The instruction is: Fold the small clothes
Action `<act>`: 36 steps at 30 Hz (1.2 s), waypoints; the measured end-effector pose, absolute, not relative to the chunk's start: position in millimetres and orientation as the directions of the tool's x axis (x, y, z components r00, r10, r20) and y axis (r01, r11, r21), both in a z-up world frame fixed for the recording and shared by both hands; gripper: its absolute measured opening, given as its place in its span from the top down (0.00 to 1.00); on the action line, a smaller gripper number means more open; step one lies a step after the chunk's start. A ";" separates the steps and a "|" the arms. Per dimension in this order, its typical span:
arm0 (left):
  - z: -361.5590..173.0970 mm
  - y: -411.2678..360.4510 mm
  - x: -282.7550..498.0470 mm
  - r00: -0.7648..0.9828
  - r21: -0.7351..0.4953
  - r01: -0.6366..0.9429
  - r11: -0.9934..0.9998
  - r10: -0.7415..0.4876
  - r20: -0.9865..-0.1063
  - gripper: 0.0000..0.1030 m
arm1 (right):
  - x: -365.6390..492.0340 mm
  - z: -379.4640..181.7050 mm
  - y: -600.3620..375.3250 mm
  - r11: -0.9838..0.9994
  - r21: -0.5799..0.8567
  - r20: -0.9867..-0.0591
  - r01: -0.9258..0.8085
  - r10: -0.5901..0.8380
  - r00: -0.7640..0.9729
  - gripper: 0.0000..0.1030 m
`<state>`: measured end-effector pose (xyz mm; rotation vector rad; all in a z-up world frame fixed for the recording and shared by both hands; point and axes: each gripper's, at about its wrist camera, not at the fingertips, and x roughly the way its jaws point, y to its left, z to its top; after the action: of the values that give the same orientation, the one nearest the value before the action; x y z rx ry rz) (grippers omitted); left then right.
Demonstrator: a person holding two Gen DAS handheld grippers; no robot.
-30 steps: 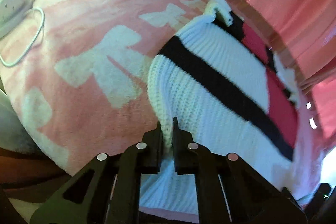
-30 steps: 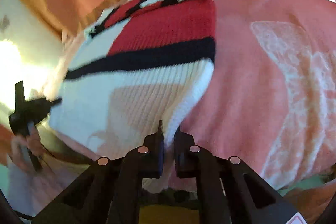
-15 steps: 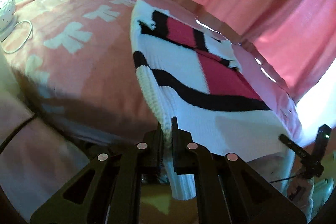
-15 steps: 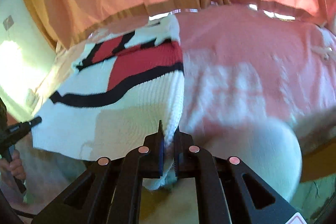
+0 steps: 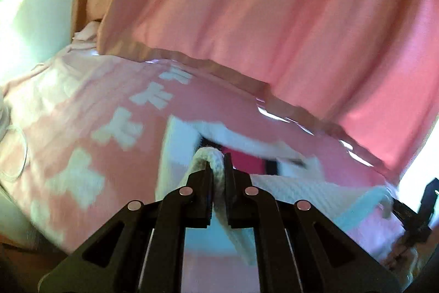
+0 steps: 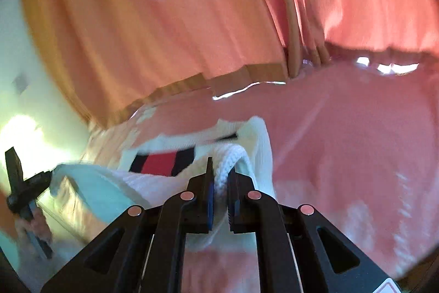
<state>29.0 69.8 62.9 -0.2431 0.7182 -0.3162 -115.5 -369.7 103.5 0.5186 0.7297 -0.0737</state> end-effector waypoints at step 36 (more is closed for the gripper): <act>-23.6 14.0 131.6 0.588 -0.089 0.169 0.982 -0.173 -0.790 0.30 | -2.2 15.6 -397.1 0.927 0.230 -0.849 0.295 0.042 0.527 0.54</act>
<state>131.6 14.0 -23.6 -0.0049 0.9206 -0.1988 -2.2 -397.1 15.6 0.3692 1.0101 -0.1554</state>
